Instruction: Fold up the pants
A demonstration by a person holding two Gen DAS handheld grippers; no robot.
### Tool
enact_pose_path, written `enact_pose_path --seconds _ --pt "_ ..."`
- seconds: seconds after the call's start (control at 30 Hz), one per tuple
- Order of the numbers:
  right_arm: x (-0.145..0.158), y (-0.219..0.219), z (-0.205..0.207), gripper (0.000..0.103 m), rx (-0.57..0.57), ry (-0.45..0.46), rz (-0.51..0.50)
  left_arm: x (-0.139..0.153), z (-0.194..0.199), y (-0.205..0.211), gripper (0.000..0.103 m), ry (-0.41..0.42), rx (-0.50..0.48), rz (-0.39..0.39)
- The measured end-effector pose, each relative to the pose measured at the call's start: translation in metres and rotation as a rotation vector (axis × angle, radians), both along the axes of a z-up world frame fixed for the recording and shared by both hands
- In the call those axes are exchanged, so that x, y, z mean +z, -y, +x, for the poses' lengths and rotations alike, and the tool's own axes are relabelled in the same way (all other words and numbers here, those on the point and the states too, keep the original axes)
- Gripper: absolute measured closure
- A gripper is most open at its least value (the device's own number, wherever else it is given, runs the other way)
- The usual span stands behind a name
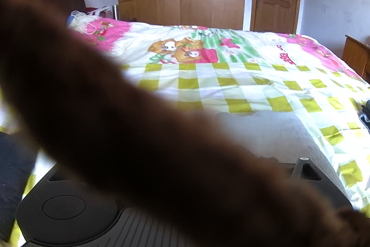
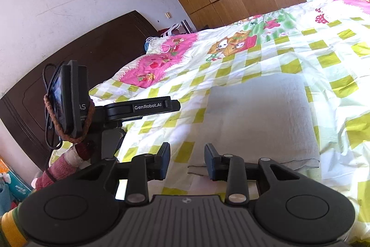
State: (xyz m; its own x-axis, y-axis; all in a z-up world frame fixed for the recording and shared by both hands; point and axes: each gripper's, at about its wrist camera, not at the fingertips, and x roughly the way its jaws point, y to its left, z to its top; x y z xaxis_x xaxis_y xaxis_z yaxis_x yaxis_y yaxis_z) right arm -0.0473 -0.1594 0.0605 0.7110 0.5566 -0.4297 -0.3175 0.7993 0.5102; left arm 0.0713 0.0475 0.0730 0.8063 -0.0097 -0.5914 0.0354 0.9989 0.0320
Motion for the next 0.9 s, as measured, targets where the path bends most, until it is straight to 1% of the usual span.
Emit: enact_pose_path --seconds 0.07,0.17,0.3,0.47,0.53,0.73,0.9 --pt "0.004 0.0 -0.006 0.055 -0.004 0.011 0.002 0.01 -0.011 -0.002 0.003 0.051 0.032 0.027" --pt "0.006 -0.002 -0.014 0.055 -0.003 0.012 0.001 0.021 -0.024 -0.005 0.0 0.095 0.054 0.033" --pt "0.007 -0.003 -0.021 0.055 -0.002 0.016 -0.001 0.026 -0.036 -0.009 0.0 0.129 0.067 0.01" --pt "0.003 0.0 -0.025 0.055 -0.02 -0.003 0.005 0.028 -0.048 -0.013 0.0 0.165 0.094 -0.022" --pt "0.001 0.001 -0.026 0.055 -0.023 -0.011 0.007 0.029 -0.053 -0.015 0.0 0.186 0.112 -0.022" --pt "0.002 0.007 -0.036 0.055 -0.029 -0.004 0.001 0.028 -0.054 -0.021 0.0 0.181 0.166 -0.006" --pt "0.006 0.028 -0.042 0.055 -0.054 0.004 0.05 0.026 -0.062 -0.031 0.0 0.212 0.213 0.021"
